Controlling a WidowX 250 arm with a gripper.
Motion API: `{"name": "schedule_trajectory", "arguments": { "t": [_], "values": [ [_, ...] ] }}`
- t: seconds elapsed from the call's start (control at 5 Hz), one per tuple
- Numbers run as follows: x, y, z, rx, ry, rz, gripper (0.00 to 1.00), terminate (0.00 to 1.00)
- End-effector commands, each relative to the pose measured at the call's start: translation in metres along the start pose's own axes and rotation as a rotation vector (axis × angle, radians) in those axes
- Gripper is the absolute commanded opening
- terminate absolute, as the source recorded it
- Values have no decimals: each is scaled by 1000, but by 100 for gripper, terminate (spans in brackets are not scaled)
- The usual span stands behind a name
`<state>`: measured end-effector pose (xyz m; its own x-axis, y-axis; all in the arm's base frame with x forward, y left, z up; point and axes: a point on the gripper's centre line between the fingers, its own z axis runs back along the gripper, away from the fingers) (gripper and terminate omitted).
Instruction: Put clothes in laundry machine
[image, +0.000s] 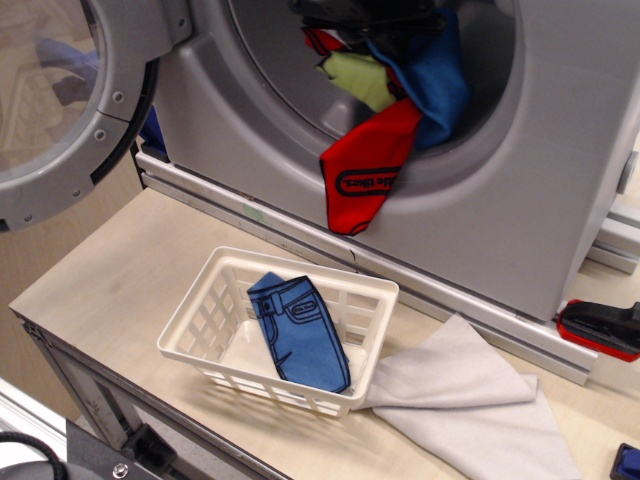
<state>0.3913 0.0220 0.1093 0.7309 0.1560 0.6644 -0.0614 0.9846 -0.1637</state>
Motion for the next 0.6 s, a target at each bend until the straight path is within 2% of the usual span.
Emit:
{"name": "schedule_trajectory", "arguments": {
  "t": [0.0, 0.2, 0.4],
  "values": [
    [18, -11, -23, 84, -34, -1, 0, 0],
    [14, -11, -23, 96, 0, -21, 100, 0],
    [8, -12, -15, 82, 31, -16, 100, 0]
  ]
}}
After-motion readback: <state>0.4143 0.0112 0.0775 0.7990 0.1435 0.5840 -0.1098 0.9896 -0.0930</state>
